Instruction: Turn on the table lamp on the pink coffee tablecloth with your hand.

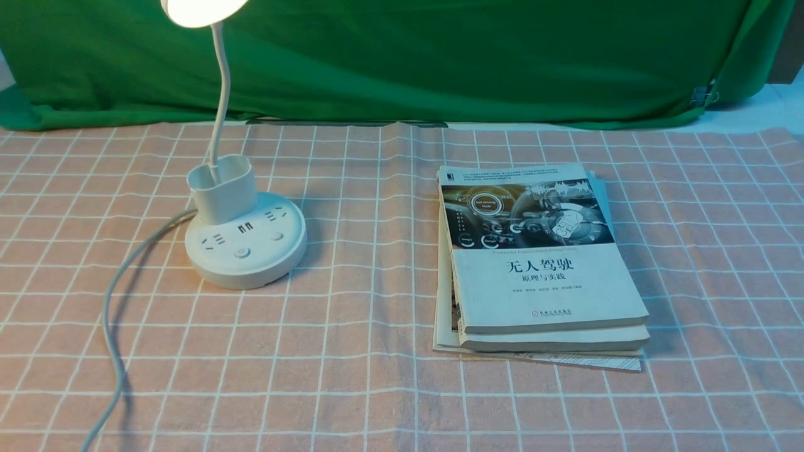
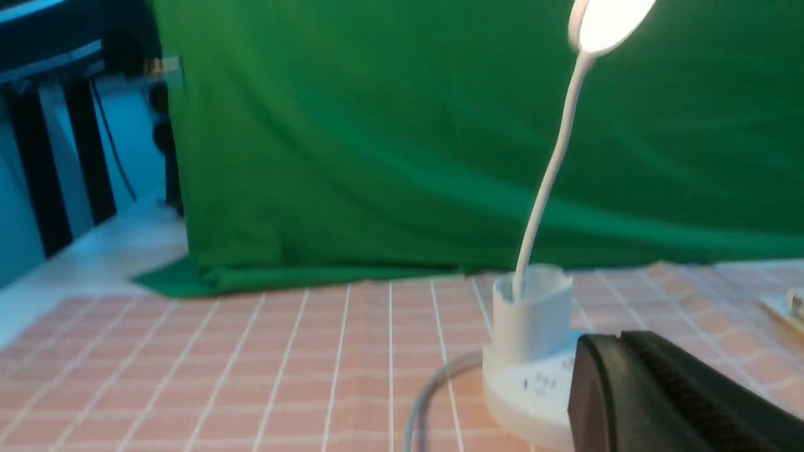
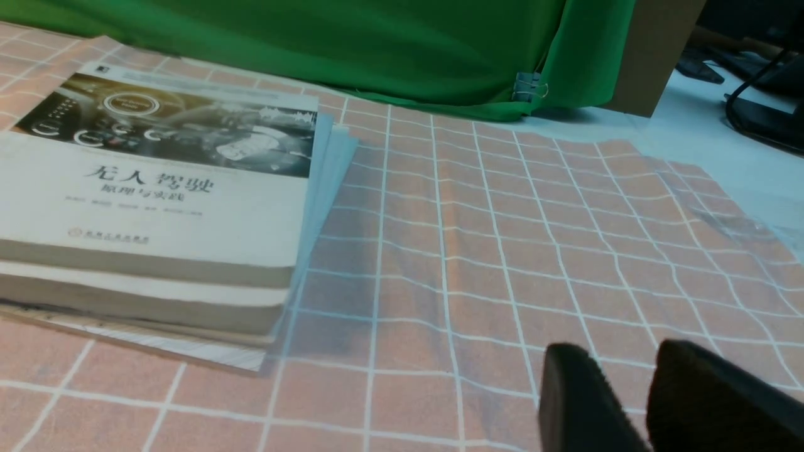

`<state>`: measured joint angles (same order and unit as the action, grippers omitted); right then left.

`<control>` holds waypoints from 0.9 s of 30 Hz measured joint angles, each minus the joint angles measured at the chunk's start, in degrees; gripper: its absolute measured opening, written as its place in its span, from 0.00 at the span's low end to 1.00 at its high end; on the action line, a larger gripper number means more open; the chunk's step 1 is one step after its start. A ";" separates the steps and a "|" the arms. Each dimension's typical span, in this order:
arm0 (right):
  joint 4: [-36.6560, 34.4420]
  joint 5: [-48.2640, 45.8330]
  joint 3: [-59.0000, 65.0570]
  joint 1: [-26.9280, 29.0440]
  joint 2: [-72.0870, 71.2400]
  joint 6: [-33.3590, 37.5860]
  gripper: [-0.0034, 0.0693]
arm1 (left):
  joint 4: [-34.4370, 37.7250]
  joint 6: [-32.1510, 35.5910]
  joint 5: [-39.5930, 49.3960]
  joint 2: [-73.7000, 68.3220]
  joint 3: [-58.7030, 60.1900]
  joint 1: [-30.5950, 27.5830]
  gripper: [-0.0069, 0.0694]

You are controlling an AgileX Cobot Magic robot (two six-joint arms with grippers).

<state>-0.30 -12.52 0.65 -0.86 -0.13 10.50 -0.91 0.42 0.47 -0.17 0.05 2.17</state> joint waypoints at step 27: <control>0.00 0.02 0.00 0.00 0.00 0.00 0.38 | 3.12 1.02 14.33 0.31 0.26 -0.17 0.12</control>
<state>-0.30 -12.50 0.65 -0.86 -0.13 10.50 2.21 1.44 14.79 0.13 0.32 2.00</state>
